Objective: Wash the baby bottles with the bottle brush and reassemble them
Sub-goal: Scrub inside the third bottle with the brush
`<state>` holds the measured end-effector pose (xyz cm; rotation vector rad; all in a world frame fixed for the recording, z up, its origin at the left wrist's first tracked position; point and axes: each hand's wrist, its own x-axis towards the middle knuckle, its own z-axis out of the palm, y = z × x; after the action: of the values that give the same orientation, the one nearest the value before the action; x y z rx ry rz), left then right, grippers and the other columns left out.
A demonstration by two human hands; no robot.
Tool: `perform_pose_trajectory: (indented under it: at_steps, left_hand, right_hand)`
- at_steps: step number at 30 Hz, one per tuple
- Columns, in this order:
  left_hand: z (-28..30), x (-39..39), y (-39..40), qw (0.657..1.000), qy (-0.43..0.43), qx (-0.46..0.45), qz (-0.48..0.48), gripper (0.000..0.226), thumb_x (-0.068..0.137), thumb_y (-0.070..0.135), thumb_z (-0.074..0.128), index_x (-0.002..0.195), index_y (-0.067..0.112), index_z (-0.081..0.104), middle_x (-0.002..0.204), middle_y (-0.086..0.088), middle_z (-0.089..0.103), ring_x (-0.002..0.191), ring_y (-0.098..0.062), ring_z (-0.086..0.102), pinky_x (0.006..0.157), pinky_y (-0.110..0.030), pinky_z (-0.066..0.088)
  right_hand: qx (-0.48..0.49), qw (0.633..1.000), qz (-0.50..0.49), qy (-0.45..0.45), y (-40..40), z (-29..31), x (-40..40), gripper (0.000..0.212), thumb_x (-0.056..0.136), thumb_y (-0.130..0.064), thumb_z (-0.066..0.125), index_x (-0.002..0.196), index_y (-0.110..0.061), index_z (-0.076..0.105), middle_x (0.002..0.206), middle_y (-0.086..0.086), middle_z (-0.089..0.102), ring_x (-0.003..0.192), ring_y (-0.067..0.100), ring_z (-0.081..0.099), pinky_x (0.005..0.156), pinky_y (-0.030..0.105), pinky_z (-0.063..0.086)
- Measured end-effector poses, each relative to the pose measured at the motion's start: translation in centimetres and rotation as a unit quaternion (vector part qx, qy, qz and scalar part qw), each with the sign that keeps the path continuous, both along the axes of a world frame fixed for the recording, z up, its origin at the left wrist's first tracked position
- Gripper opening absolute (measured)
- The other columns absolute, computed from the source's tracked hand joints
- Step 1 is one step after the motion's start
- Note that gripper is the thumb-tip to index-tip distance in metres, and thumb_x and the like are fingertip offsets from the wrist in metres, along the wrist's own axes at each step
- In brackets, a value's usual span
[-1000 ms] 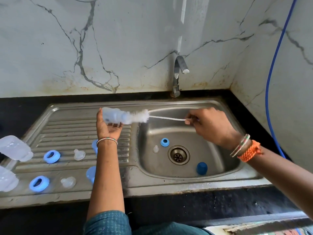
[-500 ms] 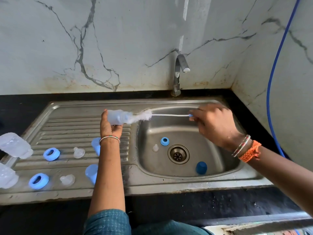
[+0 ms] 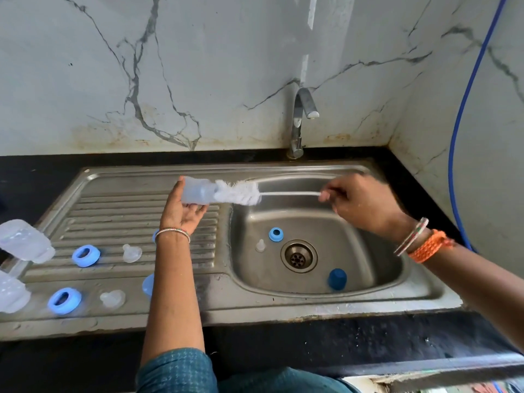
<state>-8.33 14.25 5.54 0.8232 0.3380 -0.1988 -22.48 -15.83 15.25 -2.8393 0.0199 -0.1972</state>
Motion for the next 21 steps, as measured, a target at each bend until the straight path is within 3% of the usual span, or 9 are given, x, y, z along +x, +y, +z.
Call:
perform_pose_trajectory:
  at_steps: [1,3,6,11,13,15,17,19,21]
  left_hand:
    - [0.0,-0.1,0.0,0.997,0.015,0.070,-0.024,0.040,0.089,0.030,0.062,0.124,0.017,0.046,0.119,-0.009,0.055,0.108,-0.023,0.056,0.093,-0.041,0.048]
    - [0.2,-0.1,0.0,0.986,0.021,0.155,-0.054,0.026,0.090,0.026,0.061,0.112,0.019,0.048,0.113,-0.006,0.056,0.102,-0.021,0.057,0.089,-0.040,0.047]
    - [1.2,0.2,-0.5,0.968,-0.017,0.224,-0.110,0.017,0.089,0.009,0.060,0.097,0.020,0.049,0.098,-0.003,0.058,0.089,-0.020,0.059,0.077,-0.035,0.051]
    - [0.3,-0.1,-1.4,0.862,-0.131,0.395,-0.288,0.060,0.073,0.003,0.076,0.120,0.027,0.048,0.109,-0.006,0.054,0.097,-0.020,0.053,0.086,-0.039,0.048]
    - [-0.5,0.1,-2.1,0.784,-0.215,0.508,-0.284,0.078,0.056,0.026,0.082,0.127,0.029,0.050,0.119,-0.009,0.051,0.099,-0.019,0.052,0.086,-0.033,0.046]
    - [-1.5,0.9,-3.3,0.718,-0.277,0.600,-0.217,0.080,0.052,0.037,0.084,0.126,0.022,0.056,0.112,-0.019,0.054,0.093,-0.022,0.050,0.085,-0.026,0.045]
    - [-1.2,0.8,-4.5,0.700,-0.308,0.627,-0.147,0.071,0.060,0.018,0.087,0.125,0.016,0.058,0.109,-0.020,0.048,0.092,-0.025,0.047,0.086,-0.024,0.043]
    - [-0.5,0.8,-5.3,0.691,-0.331,0.635,-0.100,0.068,0.063,0.005,0.084,0.126,0.015,0.059,0.118,-0.019,0.040,0.104,-0.027,0.046,0.091,-0.023,0.039]
    - [-0.3,1.0,-5.5,0.682,-0.350,0.639,-0.068,0.067,0.063,0.001,0.083,0.125,0.014,0.060,0.126,-0.020,0.039,0.113,-0.033,0.045,0.095,-0.031,0.043]
  right_hand:
    - [-0.114,0.987,0.012,-0.114,-0.2,-0.1,-0.1,0.022,0.093,-0.026,0.048,0.094,-0.023,0.070,0.077,-0.003,0.067,0.070,0.023,0.064,0.061,0.030,0.045]
    - [-0.212,0.936,0.074,-0.271,-1.1,-0.3,-0.3,0.020,0.087,-0.020,0.052,0.093,-0.019,0.071,0.082,0.000,0.070,0.074,0.028,0.066,0.066,0.034,0.043]
    - [-0.235,0.906,0.094,-0.341,-2.4,-0.1,-0.3,0.022,0.075,-0.003,0.065,0.092,-0.015,0.073,0.087,0.003,0.070,0.073,0.028,0.063,0.071,0.036,0.036]
    - [-0.110,0.982,0.002,-0.153,-2.4,2.3,-0.7,0.018,0.080,-0.012,0.067,0.091,-0.024,0.075,0.086,0.004,0.074,0.080,0.033,0.068,0.067,0.035,0.047]
    - [-0.083,0.986,-0.037,-0.140,-2.3,2.6,-1.2,0.014,0.084,-0.021,0.067,0.094,-0.028,0.075,0.090,0.001,0.074,0.087,0.032,0.065,0.071,0.035,0.046]
    - [-0.045,0.993,-0.072,-0.082,-2.5,2.9,-1.3,0.013,0.089,-0.027,0.062,0.088,-0.027,0.075,0.080,-0.001,0.070,0.075,0.024,0.062,0.066,0.031,0.045]
    - [0.089,0.987,-0.102,0.086,-3.5,3.1,-1.0,0.025,0.095,-0.027,0.054,0.077,-0.019,0.071,0.058,-0.002,0.056,0.049,0.013,0.048,0.048,0.023,0.037]
    - [0.241,0.935,-0.111,0.237,-4.2,3.1,-1.1,0.033,0.099,-0.025,0.047,0.077,-0.010,0.066,0.047,-0.001,0.045,0.035,0.008,0.032,0.036,0.017,0.026]
    - [0.221,0.948,-0.086,0.211,-4.6,2.7,-1.2,0.027,0.098,-0.024,0.051,0.079,-0.014,0.067,0.055,0.000,0.053,0.042,0.009,0.042,0.044,0.020,0.033]
